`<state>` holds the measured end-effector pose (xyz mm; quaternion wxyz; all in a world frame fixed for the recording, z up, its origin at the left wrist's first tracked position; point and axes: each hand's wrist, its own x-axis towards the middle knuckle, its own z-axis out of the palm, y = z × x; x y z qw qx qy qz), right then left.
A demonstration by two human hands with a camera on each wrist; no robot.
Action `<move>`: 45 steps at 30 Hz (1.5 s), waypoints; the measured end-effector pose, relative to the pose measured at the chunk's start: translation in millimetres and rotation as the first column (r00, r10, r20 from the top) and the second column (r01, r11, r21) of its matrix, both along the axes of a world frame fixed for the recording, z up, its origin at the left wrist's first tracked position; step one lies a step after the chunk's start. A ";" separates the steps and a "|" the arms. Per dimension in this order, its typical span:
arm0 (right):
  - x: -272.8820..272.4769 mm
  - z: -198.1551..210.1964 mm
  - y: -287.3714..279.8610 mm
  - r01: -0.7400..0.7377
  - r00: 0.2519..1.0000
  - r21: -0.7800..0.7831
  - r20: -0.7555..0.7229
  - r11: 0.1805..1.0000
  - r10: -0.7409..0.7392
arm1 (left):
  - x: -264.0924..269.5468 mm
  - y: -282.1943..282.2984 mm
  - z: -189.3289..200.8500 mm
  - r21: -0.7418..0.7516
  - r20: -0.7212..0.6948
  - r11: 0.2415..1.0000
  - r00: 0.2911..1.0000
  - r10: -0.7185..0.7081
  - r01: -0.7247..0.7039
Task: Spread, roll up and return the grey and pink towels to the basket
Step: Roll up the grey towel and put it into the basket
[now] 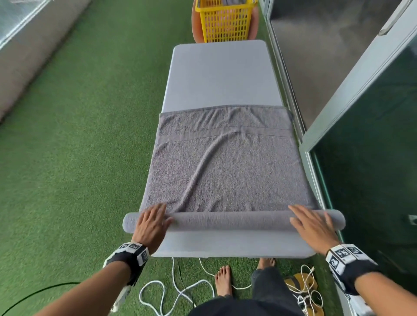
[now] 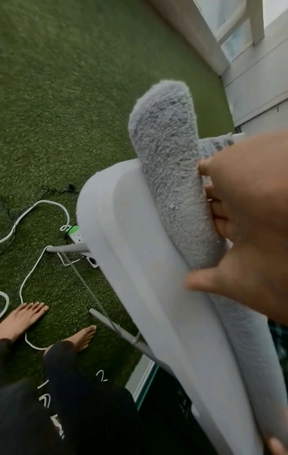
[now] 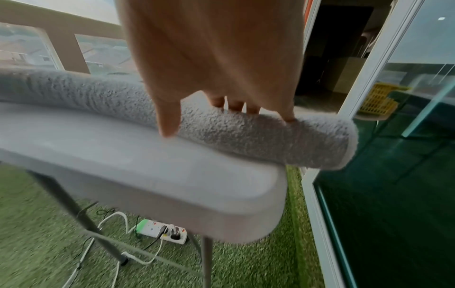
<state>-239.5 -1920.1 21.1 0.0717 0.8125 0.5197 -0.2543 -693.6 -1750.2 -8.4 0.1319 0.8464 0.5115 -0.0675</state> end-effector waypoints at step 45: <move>-6.3 5.8 -17.2 0.103 0.993 0.033 0.059 0.994 -0.105 | 8.2 -7.0 11.1 -0.046 -0.054 0.997 0.996 0.066 -0.069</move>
